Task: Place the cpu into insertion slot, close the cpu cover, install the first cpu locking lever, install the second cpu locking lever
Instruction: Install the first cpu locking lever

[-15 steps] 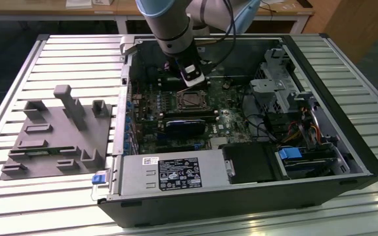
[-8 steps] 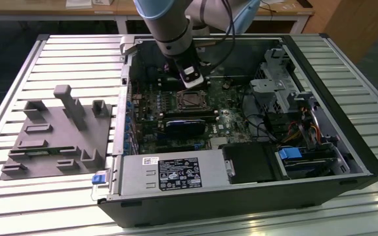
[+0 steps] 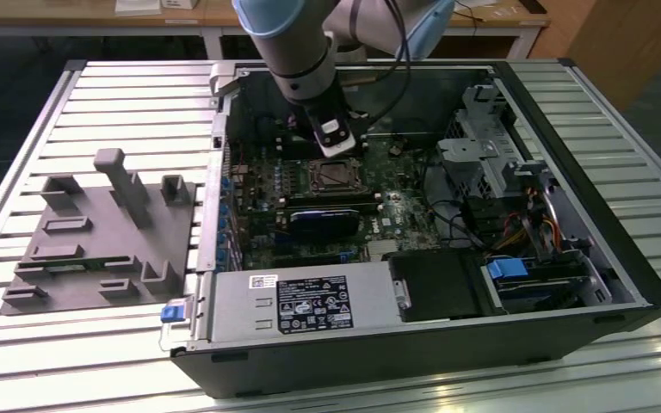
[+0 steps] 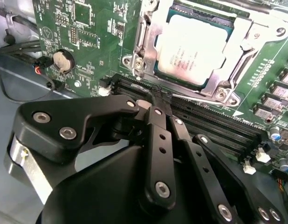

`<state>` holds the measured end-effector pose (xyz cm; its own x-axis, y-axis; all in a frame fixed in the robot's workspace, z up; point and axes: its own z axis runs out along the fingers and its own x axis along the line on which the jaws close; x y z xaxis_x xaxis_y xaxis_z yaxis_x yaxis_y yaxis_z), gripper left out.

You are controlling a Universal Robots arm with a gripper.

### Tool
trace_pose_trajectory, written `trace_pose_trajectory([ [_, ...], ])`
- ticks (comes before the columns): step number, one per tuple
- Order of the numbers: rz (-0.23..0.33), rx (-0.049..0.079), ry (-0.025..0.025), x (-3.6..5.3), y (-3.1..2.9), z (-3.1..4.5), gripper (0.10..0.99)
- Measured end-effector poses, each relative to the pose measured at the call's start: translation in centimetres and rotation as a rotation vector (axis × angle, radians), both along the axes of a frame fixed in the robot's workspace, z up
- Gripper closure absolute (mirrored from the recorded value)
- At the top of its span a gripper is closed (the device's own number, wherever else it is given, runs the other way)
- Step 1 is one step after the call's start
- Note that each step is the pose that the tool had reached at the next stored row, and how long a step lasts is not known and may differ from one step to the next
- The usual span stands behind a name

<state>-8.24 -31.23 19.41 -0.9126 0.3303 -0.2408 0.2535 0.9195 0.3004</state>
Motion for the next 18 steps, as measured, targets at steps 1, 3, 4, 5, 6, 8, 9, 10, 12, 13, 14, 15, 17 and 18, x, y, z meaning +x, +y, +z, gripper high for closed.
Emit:
trace_pose_trajectory([
  [1,0.0,-0.002,-0.0003,0.0,0.0,-0.06,0.98],
  [3,-0.001,-0.007,-0.0007,0.0,0.0,-0.18,0.98],
  [4,-0.002,-0.01,-0.0009,0.0,0.0,-0.24,0.98],
  [5,-0.002,-0.012,-0.0011,0.0,0.0,-0.29,0.98],
  [6,-0.002,-0.015,-0.0012,0.0,0.0,-0.34,0.98],
  [8,-0.003,-0.022,-0.0013,0.0,0.0,-0.42,0.98],
  [9,-0.003,-0.025,-0.0015,0.01,0.0,-0.46,0.98],
  [10,-0.003,-0.028,-0.0016,0.0,-0.01,-0.5,0.98],
  [12,-0.003,-0.032,-0.0017,0.01,0.0,-0.61,0.98],
  [13,-0.004,-0.034,-0.0018,0.01,0.0,-0.66,0.98],
  [14,-0.004,-0.036,-0.0017,0.02,0.0,-0.69,0.98],
  [15,-0.004,-0.038,-0.0017,0.02,0.0,-0.69,0.98],
  [17,-0.004,-0.038,-0.0017,0.02,0.0,-0.69,0.98],
  [18,-0.004,-0.038,-0.0018,0.02,0.0,-0.68,0.98],
])
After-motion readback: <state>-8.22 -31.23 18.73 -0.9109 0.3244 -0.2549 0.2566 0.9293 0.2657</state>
